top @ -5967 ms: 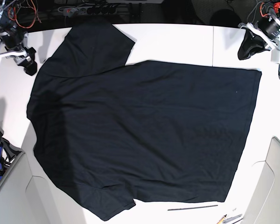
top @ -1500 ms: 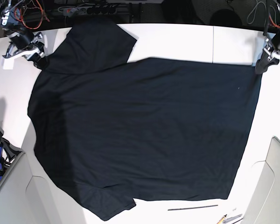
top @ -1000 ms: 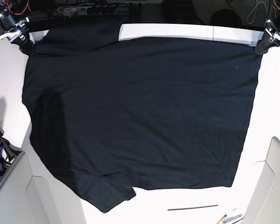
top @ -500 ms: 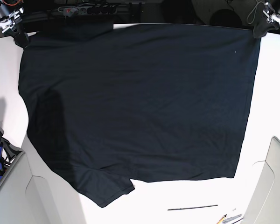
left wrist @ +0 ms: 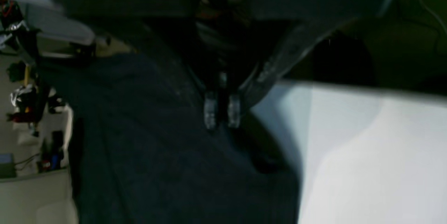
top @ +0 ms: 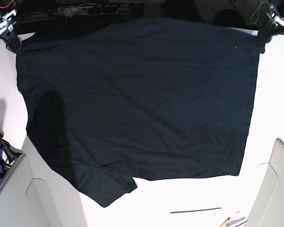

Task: Fold the T-shirt properly
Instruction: 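Lift and pull the shirt's shoulder edge toward the robot with both grippers, then release the shirt with the right gripper and raise it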

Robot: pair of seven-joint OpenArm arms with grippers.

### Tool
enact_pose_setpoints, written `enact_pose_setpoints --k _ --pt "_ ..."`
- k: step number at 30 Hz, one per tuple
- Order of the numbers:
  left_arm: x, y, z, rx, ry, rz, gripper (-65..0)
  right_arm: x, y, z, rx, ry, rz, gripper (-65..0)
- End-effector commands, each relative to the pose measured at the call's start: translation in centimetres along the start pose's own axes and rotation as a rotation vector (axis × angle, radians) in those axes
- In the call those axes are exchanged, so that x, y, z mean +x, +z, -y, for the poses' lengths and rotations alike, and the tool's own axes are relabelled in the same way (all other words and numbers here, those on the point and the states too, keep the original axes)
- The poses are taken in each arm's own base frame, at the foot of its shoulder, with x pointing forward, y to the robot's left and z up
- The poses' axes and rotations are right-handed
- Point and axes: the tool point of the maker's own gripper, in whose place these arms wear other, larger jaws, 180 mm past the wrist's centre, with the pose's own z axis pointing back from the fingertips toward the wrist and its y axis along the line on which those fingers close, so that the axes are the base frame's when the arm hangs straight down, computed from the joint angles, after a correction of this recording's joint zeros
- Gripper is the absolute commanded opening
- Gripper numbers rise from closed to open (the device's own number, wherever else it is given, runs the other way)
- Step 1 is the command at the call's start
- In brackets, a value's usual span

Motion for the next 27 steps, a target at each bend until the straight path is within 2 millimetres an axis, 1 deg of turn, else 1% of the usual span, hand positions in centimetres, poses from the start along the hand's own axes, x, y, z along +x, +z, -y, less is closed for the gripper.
enact_pose_setpoints --k 1,3,5,10,13,16,19,21,23,27 --pt "2.0 -0.1 0.9 -0.033 -0.03 0.053 -65.0 2.1 -0.2 -0.5 0.011 0.045 0.064 -65.0" --pt "3.2 -0.8 1.5 -0.058 -0.044 0.087 -65.0 3.0 -1.3 -0.6 -0.001 0.077 0.083 -65.0" --pt "4.5 -1.5 2.1 -0.08 -0.057 0.122 -65.0 3.4 -2.5 -1.1 0.006 0.102 0.085 -65.0" --pt "7.5 -2.9 2.2 -0.05 -0.131 0.199 -65.0 4.0 -5.7 -3.1 0.047 0.177 0.078 -65.0" --pt "8.7 -3.4 2.0 -0.019 -0.169 0.231 -65.0 4.3 -7.5 -4.1 0.05 0.248 0.068 -65.0" --pt "9.4 -3.7 2.0 -0.004 -0.191 0.247 -65.0 4.5 -9.0 -4.9 0.042 0.309 0.061 -65.0" --pt "9.8 -3.9 2.0 -0.001 -0.201 0.255 -65.0 4.9 -10.1 -5.3 0.023 0.358 0.064 -65.0" --pt "10.3 -4.0 2.2 -0.005 -0.204 0.272 -65.0 5.6 -10.6 -5.4 0.003 0.377 0.084 -65.0" --pt "10.6 -4.1 2.3 -0.001 -0.211 0.283 -65.0 6.3 -10.8 -5.2 -0.023 0.386 0.104 -65.0" --pt "11.2 -4.2 1.6 0.047 -0.249 0.297 -65.0 7.4 -10.9 -4.4 -0.081 0.384 0.132 -65.0"
